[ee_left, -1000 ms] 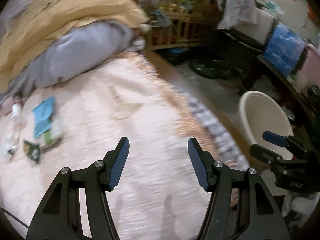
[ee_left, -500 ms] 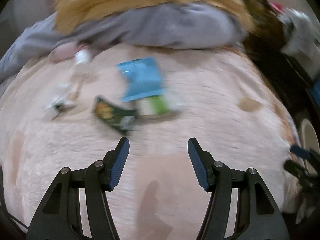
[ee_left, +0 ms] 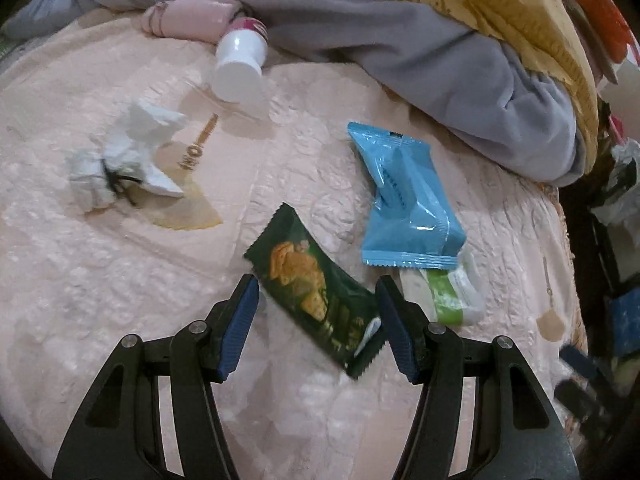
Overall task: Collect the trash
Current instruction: 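Grasp the blue snack bag with the right tool while the left tool grasps the green snack stick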
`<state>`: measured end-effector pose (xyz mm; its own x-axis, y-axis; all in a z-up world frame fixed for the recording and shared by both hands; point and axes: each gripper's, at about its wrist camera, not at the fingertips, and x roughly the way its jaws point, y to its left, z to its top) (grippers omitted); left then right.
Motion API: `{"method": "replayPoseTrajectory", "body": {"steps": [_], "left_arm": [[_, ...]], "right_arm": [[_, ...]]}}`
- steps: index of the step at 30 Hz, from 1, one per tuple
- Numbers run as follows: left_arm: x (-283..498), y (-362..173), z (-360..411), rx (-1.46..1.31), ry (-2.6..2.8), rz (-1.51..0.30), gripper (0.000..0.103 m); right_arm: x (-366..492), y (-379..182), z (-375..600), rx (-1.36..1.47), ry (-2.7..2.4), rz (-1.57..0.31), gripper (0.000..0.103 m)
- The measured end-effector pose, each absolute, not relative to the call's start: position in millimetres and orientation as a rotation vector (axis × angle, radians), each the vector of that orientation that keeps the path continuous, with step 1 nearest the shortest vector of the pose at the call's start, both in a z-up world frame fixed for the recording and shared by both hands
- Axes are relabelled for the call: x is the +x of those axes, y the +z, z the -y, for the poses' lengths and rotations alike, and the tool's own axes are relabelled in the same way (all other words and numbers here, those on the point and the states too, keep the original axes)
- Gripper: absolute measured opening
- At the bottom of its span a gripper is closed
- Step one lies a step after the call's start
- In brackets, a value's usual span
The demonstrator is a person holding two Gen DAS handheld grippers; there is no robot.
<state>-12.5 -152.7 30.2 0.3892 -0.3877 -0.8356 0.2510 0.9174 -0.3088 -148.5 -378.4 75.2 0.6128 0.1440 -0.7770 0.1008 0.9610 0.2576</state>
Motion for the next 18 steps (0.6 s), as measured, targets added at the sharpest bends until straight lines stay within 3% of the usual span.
{"method": "replayPoseTrajectory", "body": {"steps": [1, 2, 3, 5, 16, 18], "left_arm": [[-11.1, 27.9, 153.8, -0.129, -0.412, -1.1, 0.048], [-10.2, 25.9, 154.3, -0.11, -0.412, -1.106, 0.029], [-8.7, 25.1, 153.9, -0.096, -0.413, -1.115, 0.021], [-7.8, 26.7, 146.9, -0.101, -0.447, -1.122, 0.016], [-17.4, 38.1, 113.9, -0.038, -0.461, -1.123, 0.014], [-21.5, 39.9, 115.4, -0.025, -0.462, -1.115, 0.014]], "right_arm": [[-135.2, 76.0, 375.3, 0.29, 0.035, -0.916, 0.076], [-127.6, 76.2, 373.8, 0.294, 0.04, -0.916, 0.076], [-113.6, 76.2, 370.4, 0.3, 0.049, -0.917, 0.076], [-90.3, 75.9, 364.6, 0.301, 0.057, -0.919, 0.076], [37.2, 41.8, 318.0, 0.273, 0.065, -1.007, 0.082], [45.8, 33.8, 313.0, 0.253, 0.071, -1.019, 0.076]]}}
